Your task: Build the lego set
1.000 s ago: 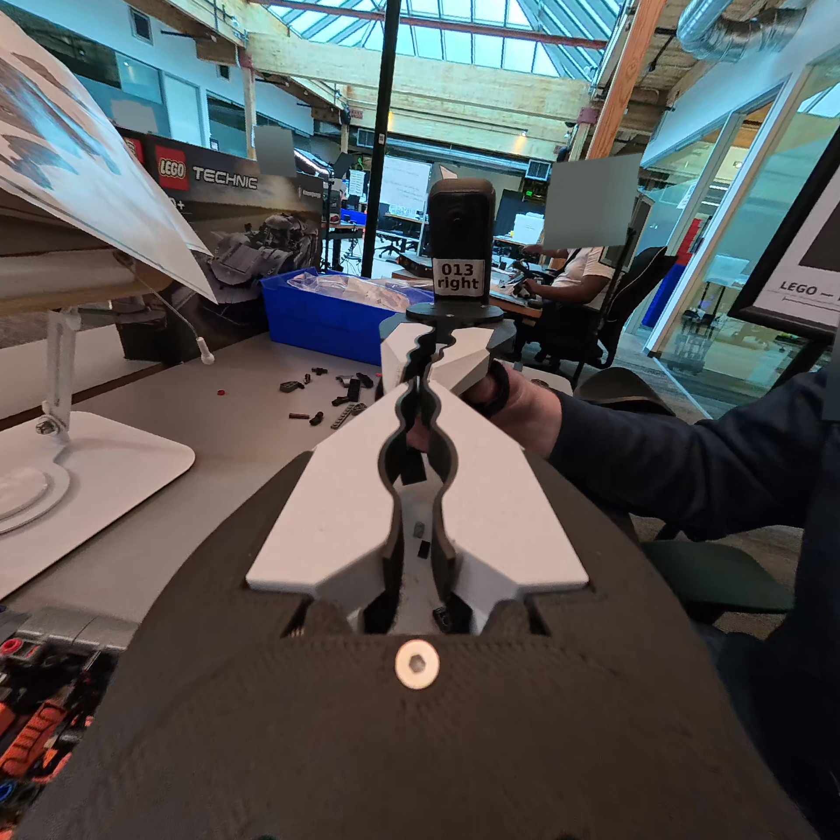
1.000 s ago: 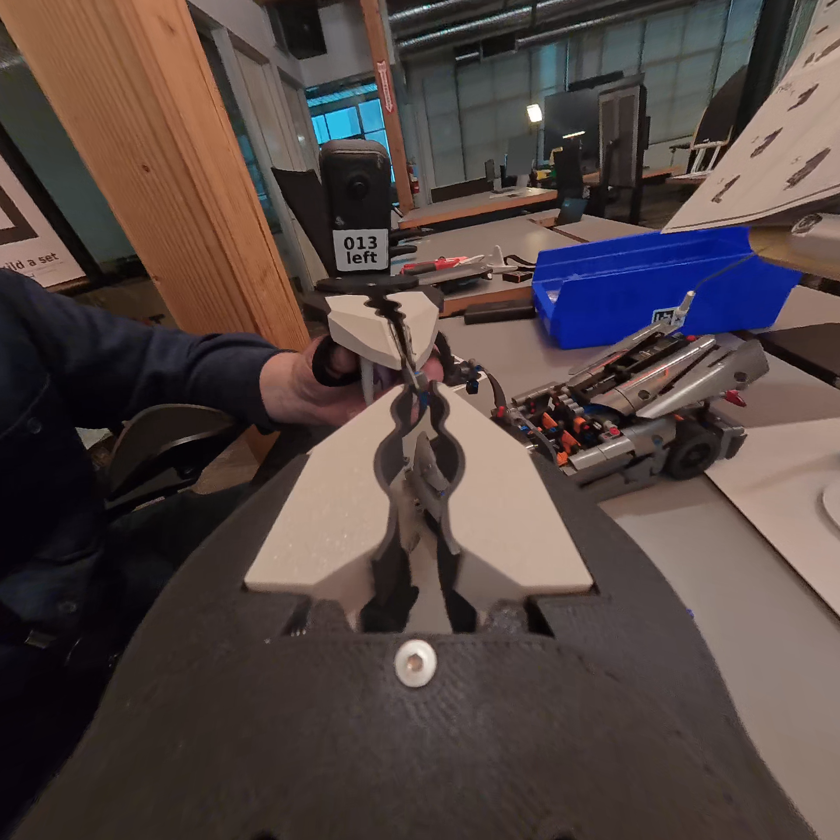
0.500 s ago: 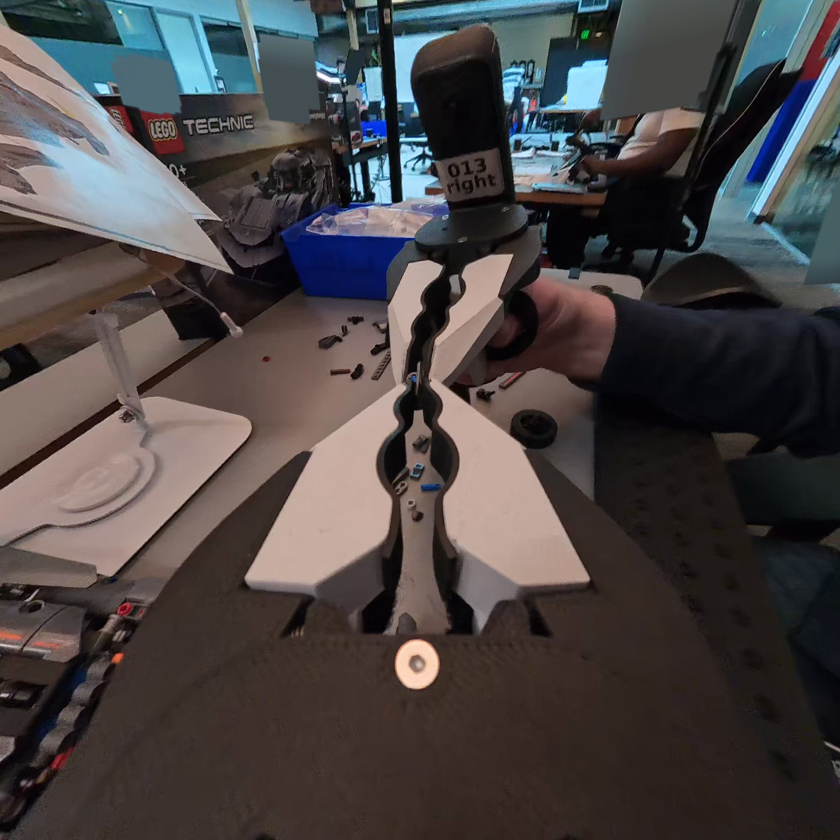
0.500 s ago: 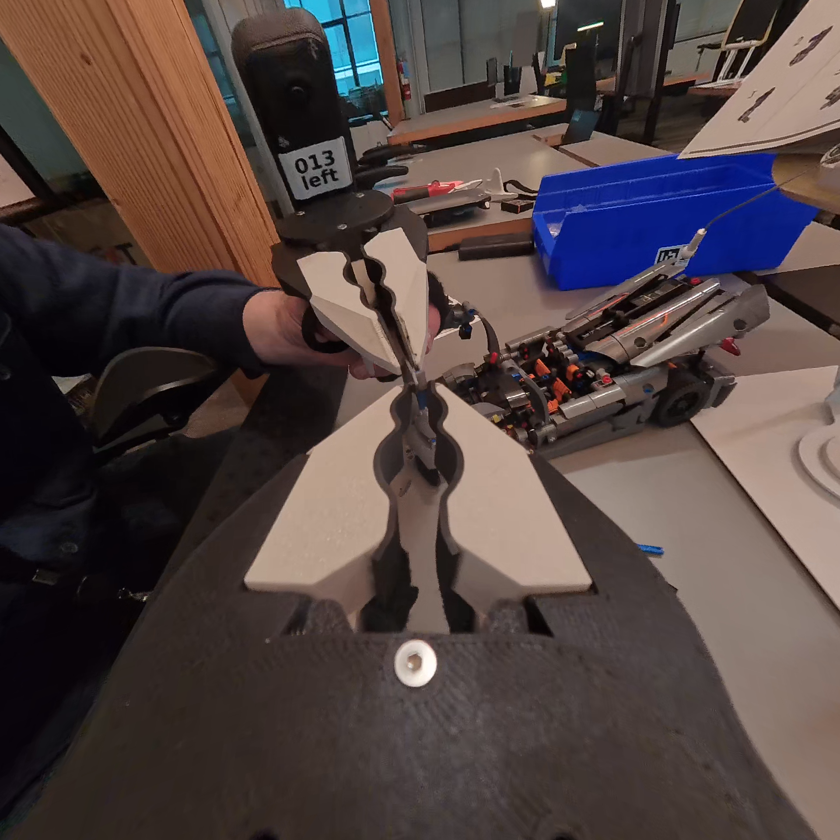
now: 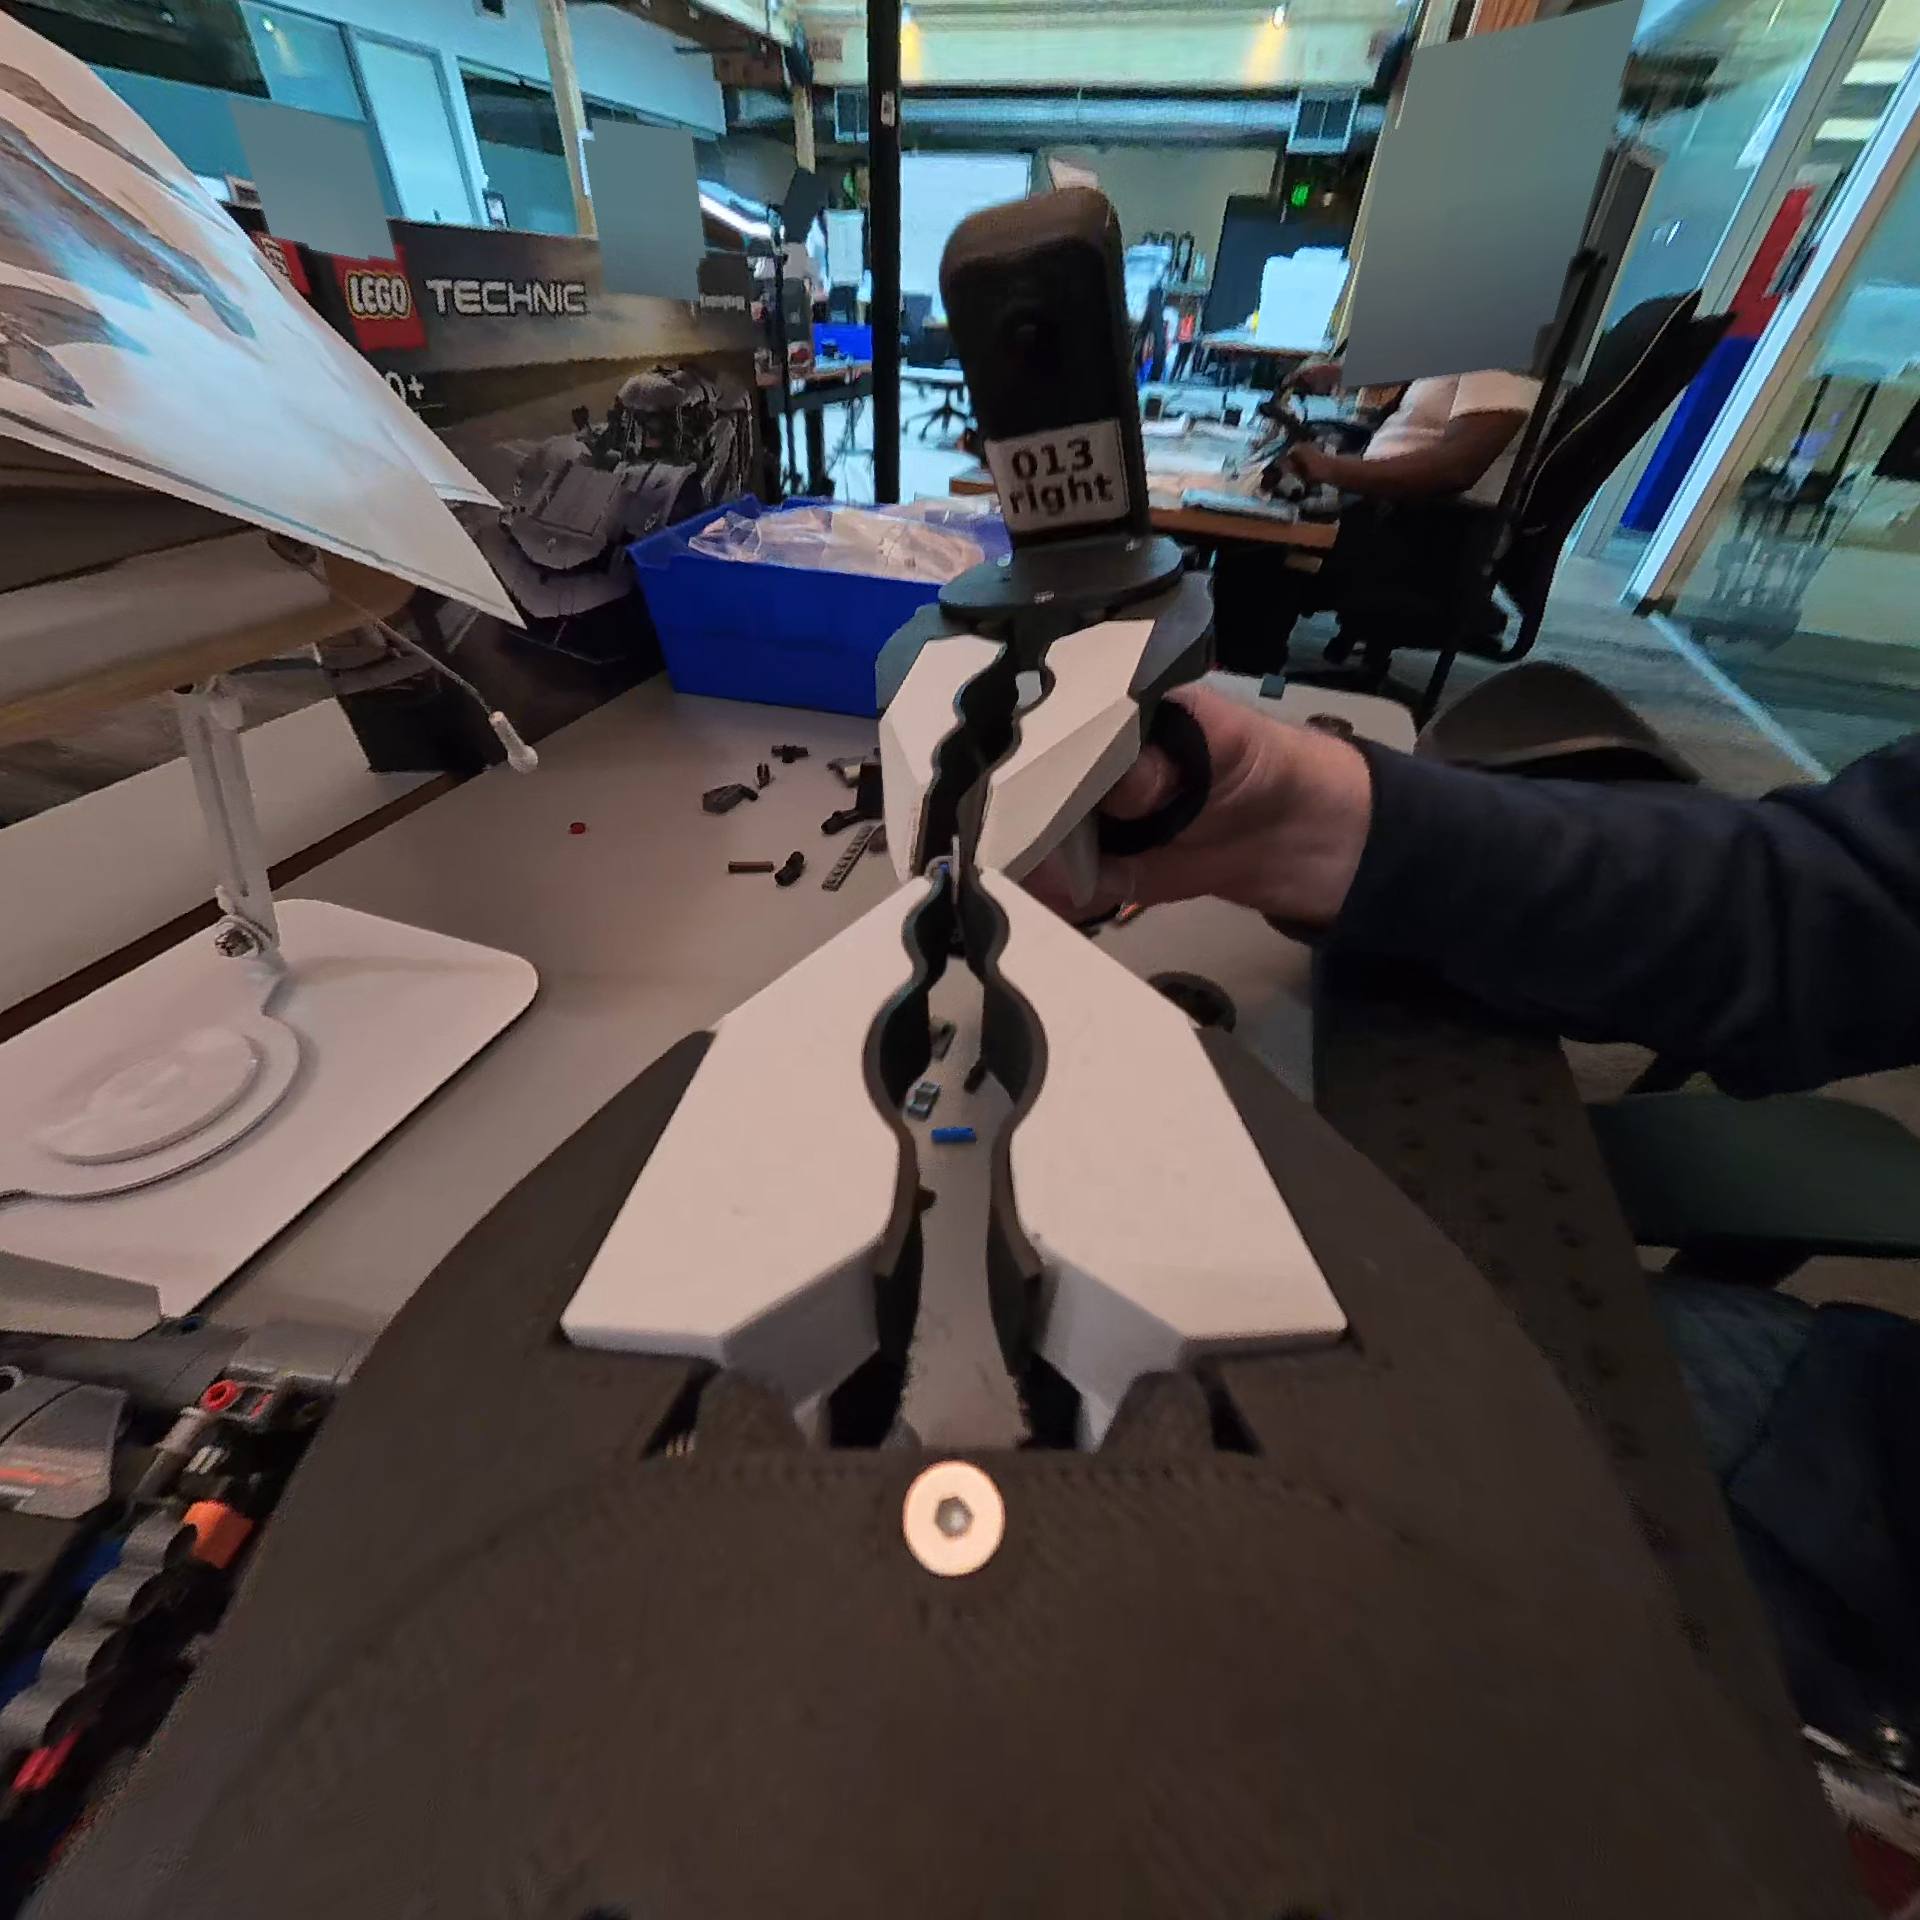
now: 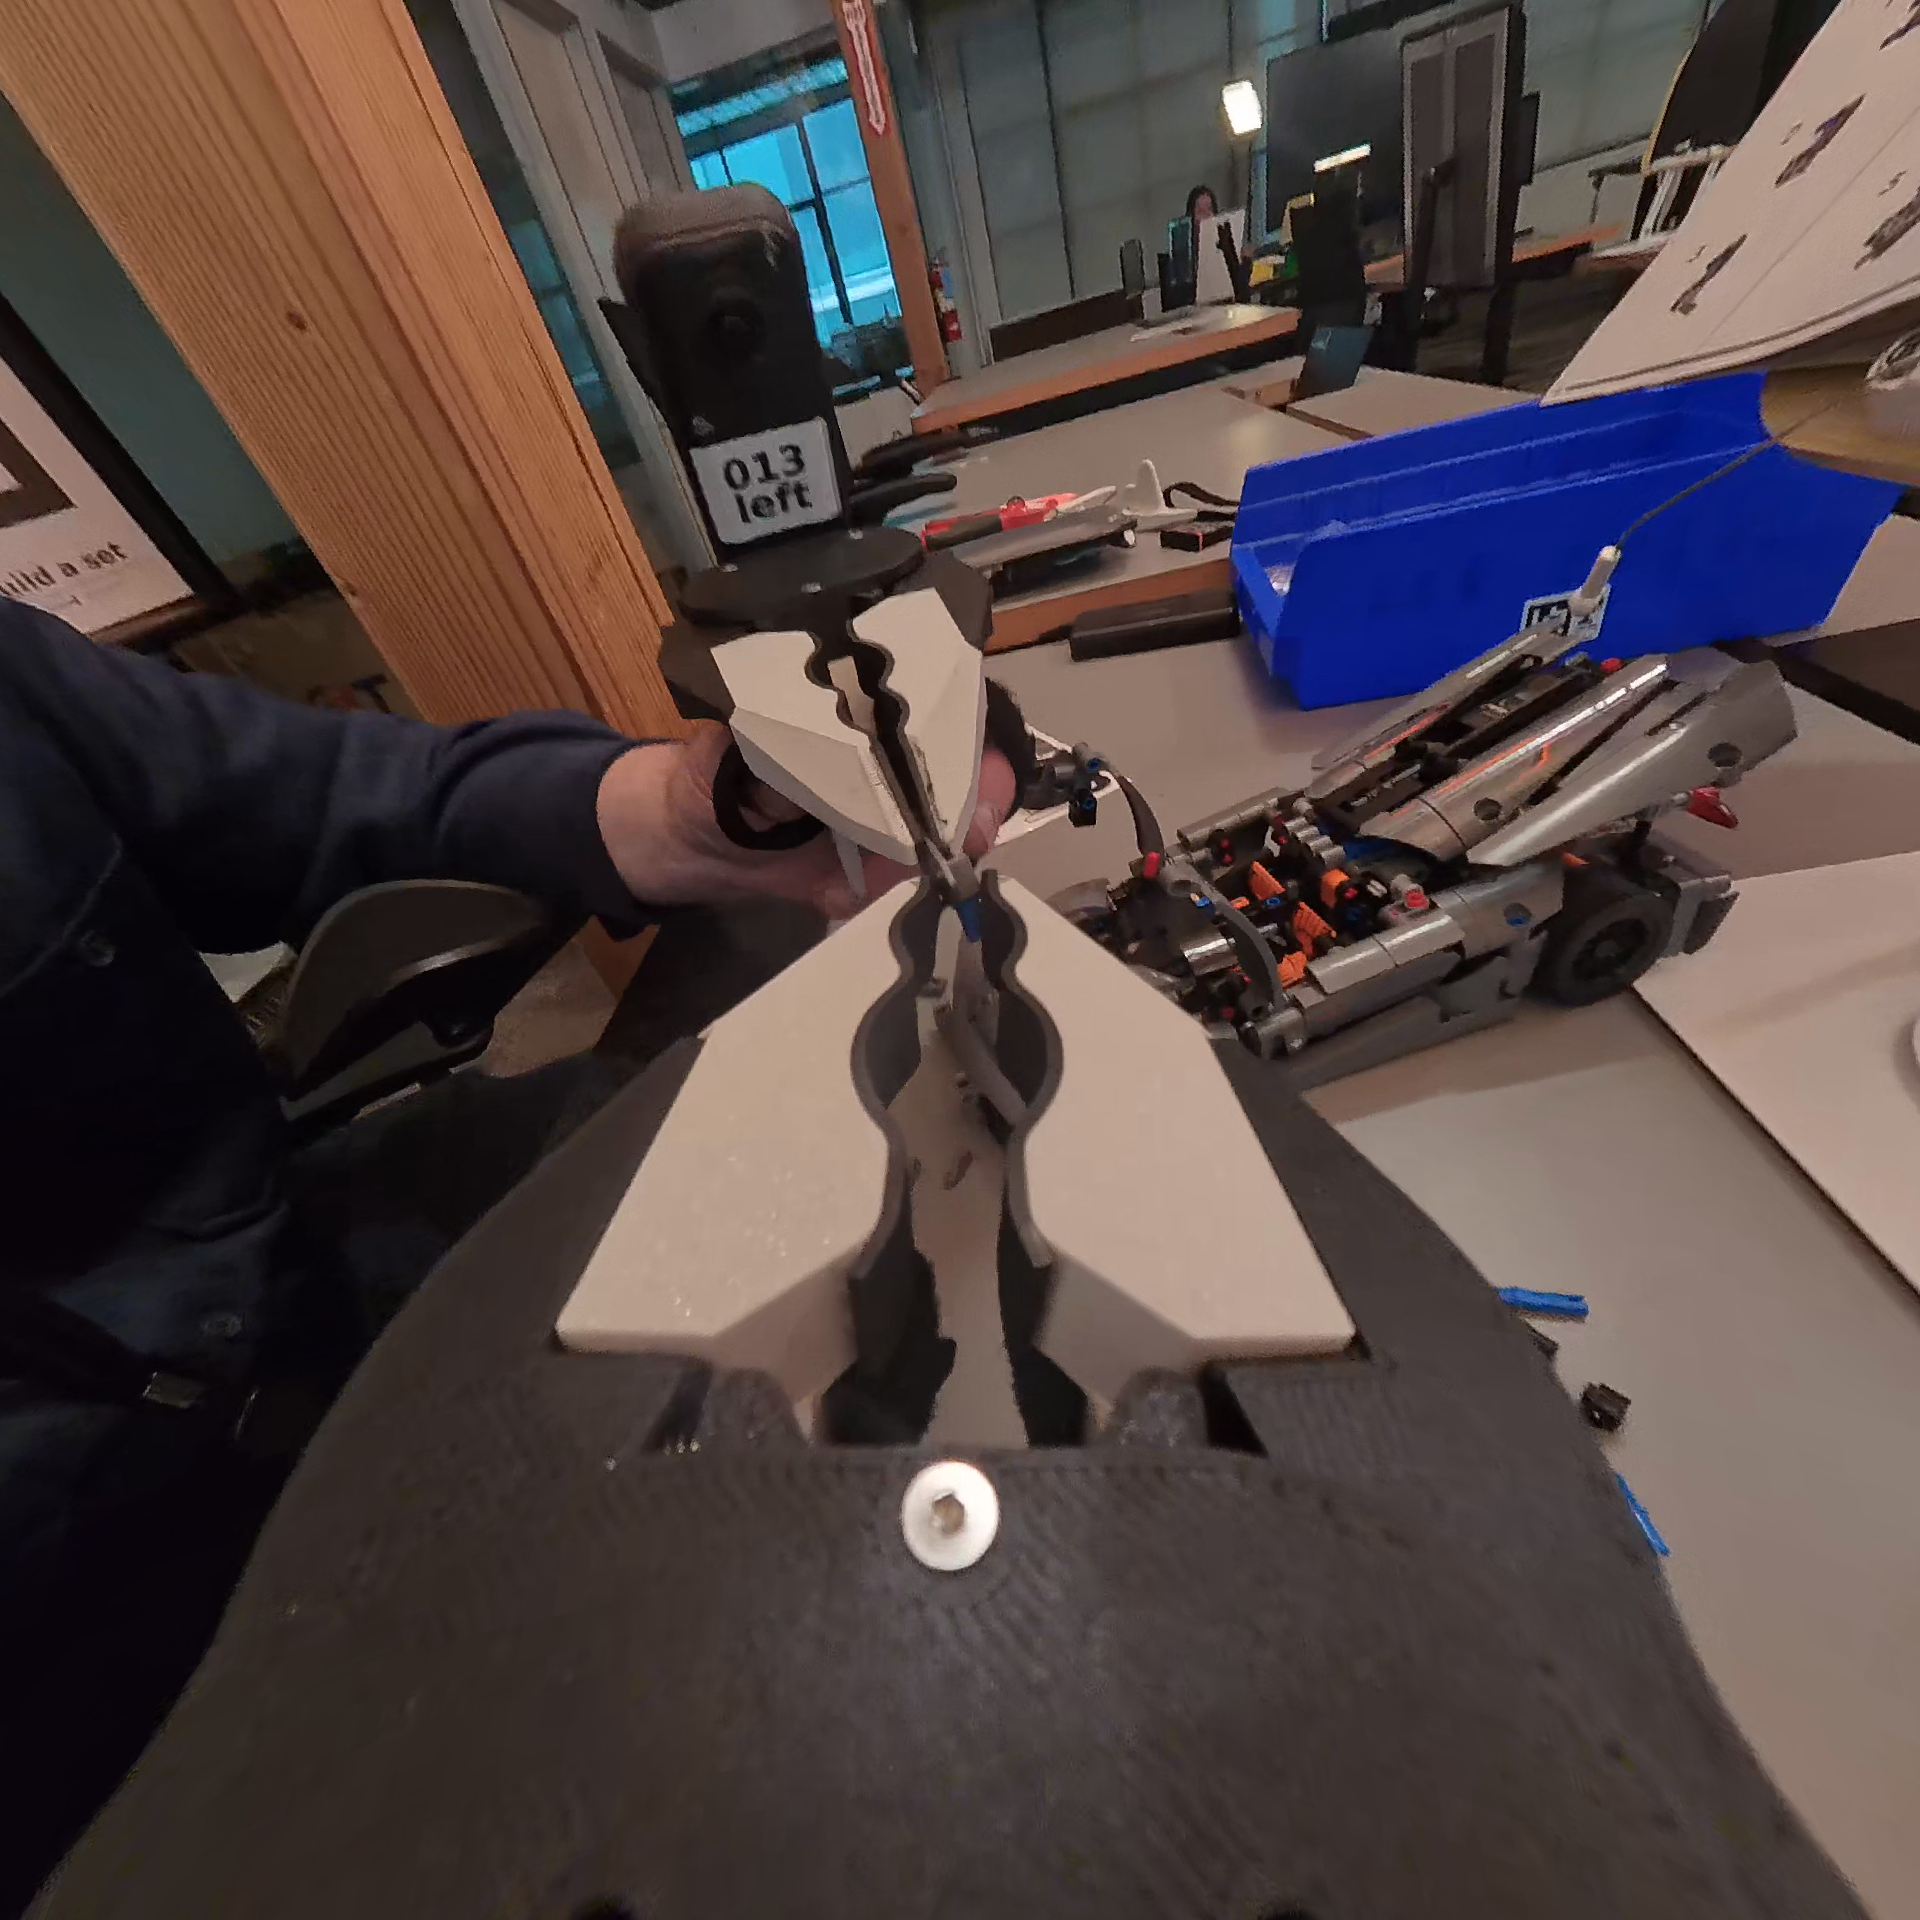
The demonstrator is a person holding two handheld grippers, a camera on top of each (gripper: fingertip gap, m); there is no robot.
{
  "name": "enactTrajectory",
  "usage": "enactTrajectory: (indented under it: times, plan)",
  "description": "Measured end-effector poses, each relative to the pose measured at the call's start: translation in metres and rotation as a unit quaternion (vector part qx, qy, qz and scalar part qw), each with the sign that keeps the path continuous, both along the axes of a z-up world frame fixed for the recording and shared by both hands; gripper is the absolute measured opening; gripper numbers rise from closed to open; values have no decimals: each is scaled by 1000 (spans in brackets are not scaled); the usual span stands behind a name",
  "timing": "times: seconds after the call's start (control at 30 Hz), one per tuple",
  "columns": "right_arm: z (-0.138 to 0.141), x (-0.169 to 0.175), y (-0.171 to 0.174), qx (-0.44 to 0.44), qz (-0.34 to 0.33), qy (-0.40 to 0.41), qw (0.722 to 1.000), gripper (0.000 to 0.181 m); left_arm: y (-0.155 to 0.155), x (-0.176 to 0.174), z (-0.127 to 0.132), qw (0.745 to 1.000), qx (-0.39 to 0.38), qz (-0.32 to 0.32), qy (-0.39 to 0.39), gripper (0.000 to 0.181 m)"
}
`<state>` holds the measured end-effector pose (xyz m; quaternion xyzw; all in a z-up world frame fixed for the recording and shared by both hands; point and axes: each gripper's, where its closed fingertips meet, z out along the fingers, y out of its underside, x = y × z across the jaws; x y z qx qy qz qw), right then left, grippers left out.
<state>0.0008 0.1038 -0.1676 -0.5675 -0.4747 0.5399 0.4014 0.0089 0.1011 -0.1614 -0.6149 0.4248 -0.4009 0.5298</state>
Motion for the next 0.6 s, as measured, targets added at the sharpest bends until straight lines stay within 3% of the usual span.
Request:
enactTrajectory:
  times: [0.17, 0.6]
  plan:
    - [-17, 2, 3, -14, 3, -47, 999, 5, 3, 1, -19, 996, 26, 12, 81, 0]
    - [-18, 3, 4, -3, -3, -55, 998, 4, 4, -2, -24, 990, 57, 26, 123, 2]
